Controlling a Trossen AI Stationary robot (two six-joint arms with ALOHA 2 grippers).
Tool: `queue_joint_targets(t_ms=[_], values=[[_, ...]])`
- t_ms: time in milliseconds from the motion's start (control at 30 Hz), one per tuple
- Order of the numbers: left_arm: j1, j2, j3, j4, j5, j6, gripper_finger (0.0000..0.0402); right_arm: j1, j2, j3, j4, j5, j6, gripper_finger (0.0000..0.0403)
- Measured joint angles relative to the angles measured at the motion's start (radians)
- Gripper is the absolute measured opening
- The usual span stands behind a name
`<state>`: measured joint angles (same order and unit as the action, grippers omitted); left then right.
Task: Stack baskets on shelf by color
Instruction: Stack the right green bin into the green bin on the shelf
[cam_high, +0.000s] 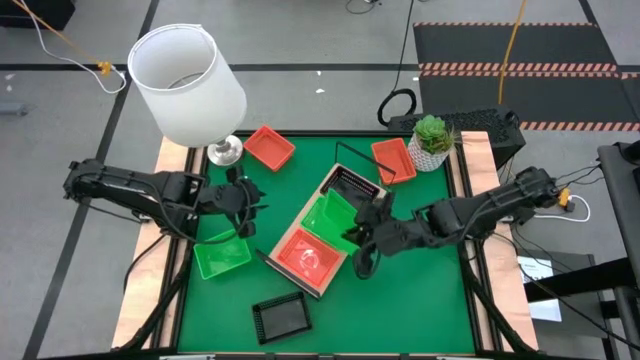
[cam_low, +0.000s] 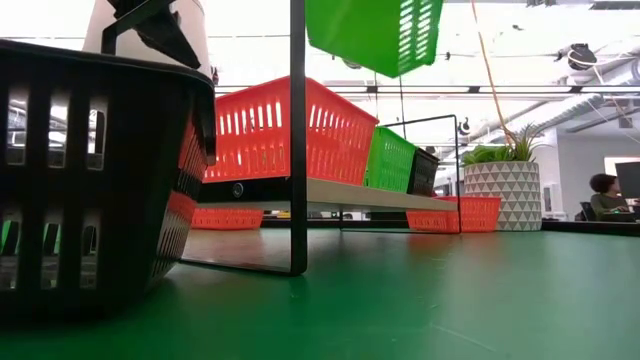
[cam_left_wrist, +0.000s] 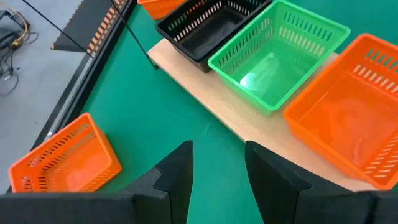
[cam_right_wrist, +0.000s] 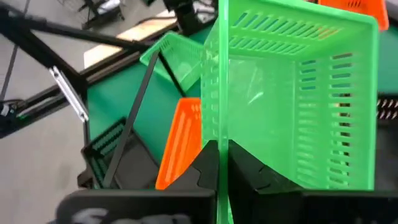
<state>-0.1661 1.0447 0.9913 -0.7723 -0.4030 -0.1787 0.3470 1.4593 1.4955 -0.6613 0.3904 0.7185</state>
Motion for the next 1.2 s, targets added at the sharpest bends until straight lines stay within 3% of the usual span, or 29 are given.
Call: queue_joint_targets(t_ms=[367,633,933,1200], values=[[0.002,0.0,0.0,-0.052,-0.087,-0.015,0.0147,-0.047,0.075,0.071,0.171,-0.027,-0.181,0.0006],[0.002,0.0,0.0,-0.065,-0.097,-0.031,0.0147,-0.075,0.176,0.126,0.159,0.001,-0.156,0.0006],[0.001,0.0,-0.001,-0.069,-0.098,-0.042,0.0147,-0.079,0.271,0.215,-0.051,-0.001,-0.055,0.0006],[0.002,0.0,-0.002,-0.063,-0.098,-0.042,0.0147,-0.079,0.292,0.215,-0.108,-0.035,-0.014,0.0006]])
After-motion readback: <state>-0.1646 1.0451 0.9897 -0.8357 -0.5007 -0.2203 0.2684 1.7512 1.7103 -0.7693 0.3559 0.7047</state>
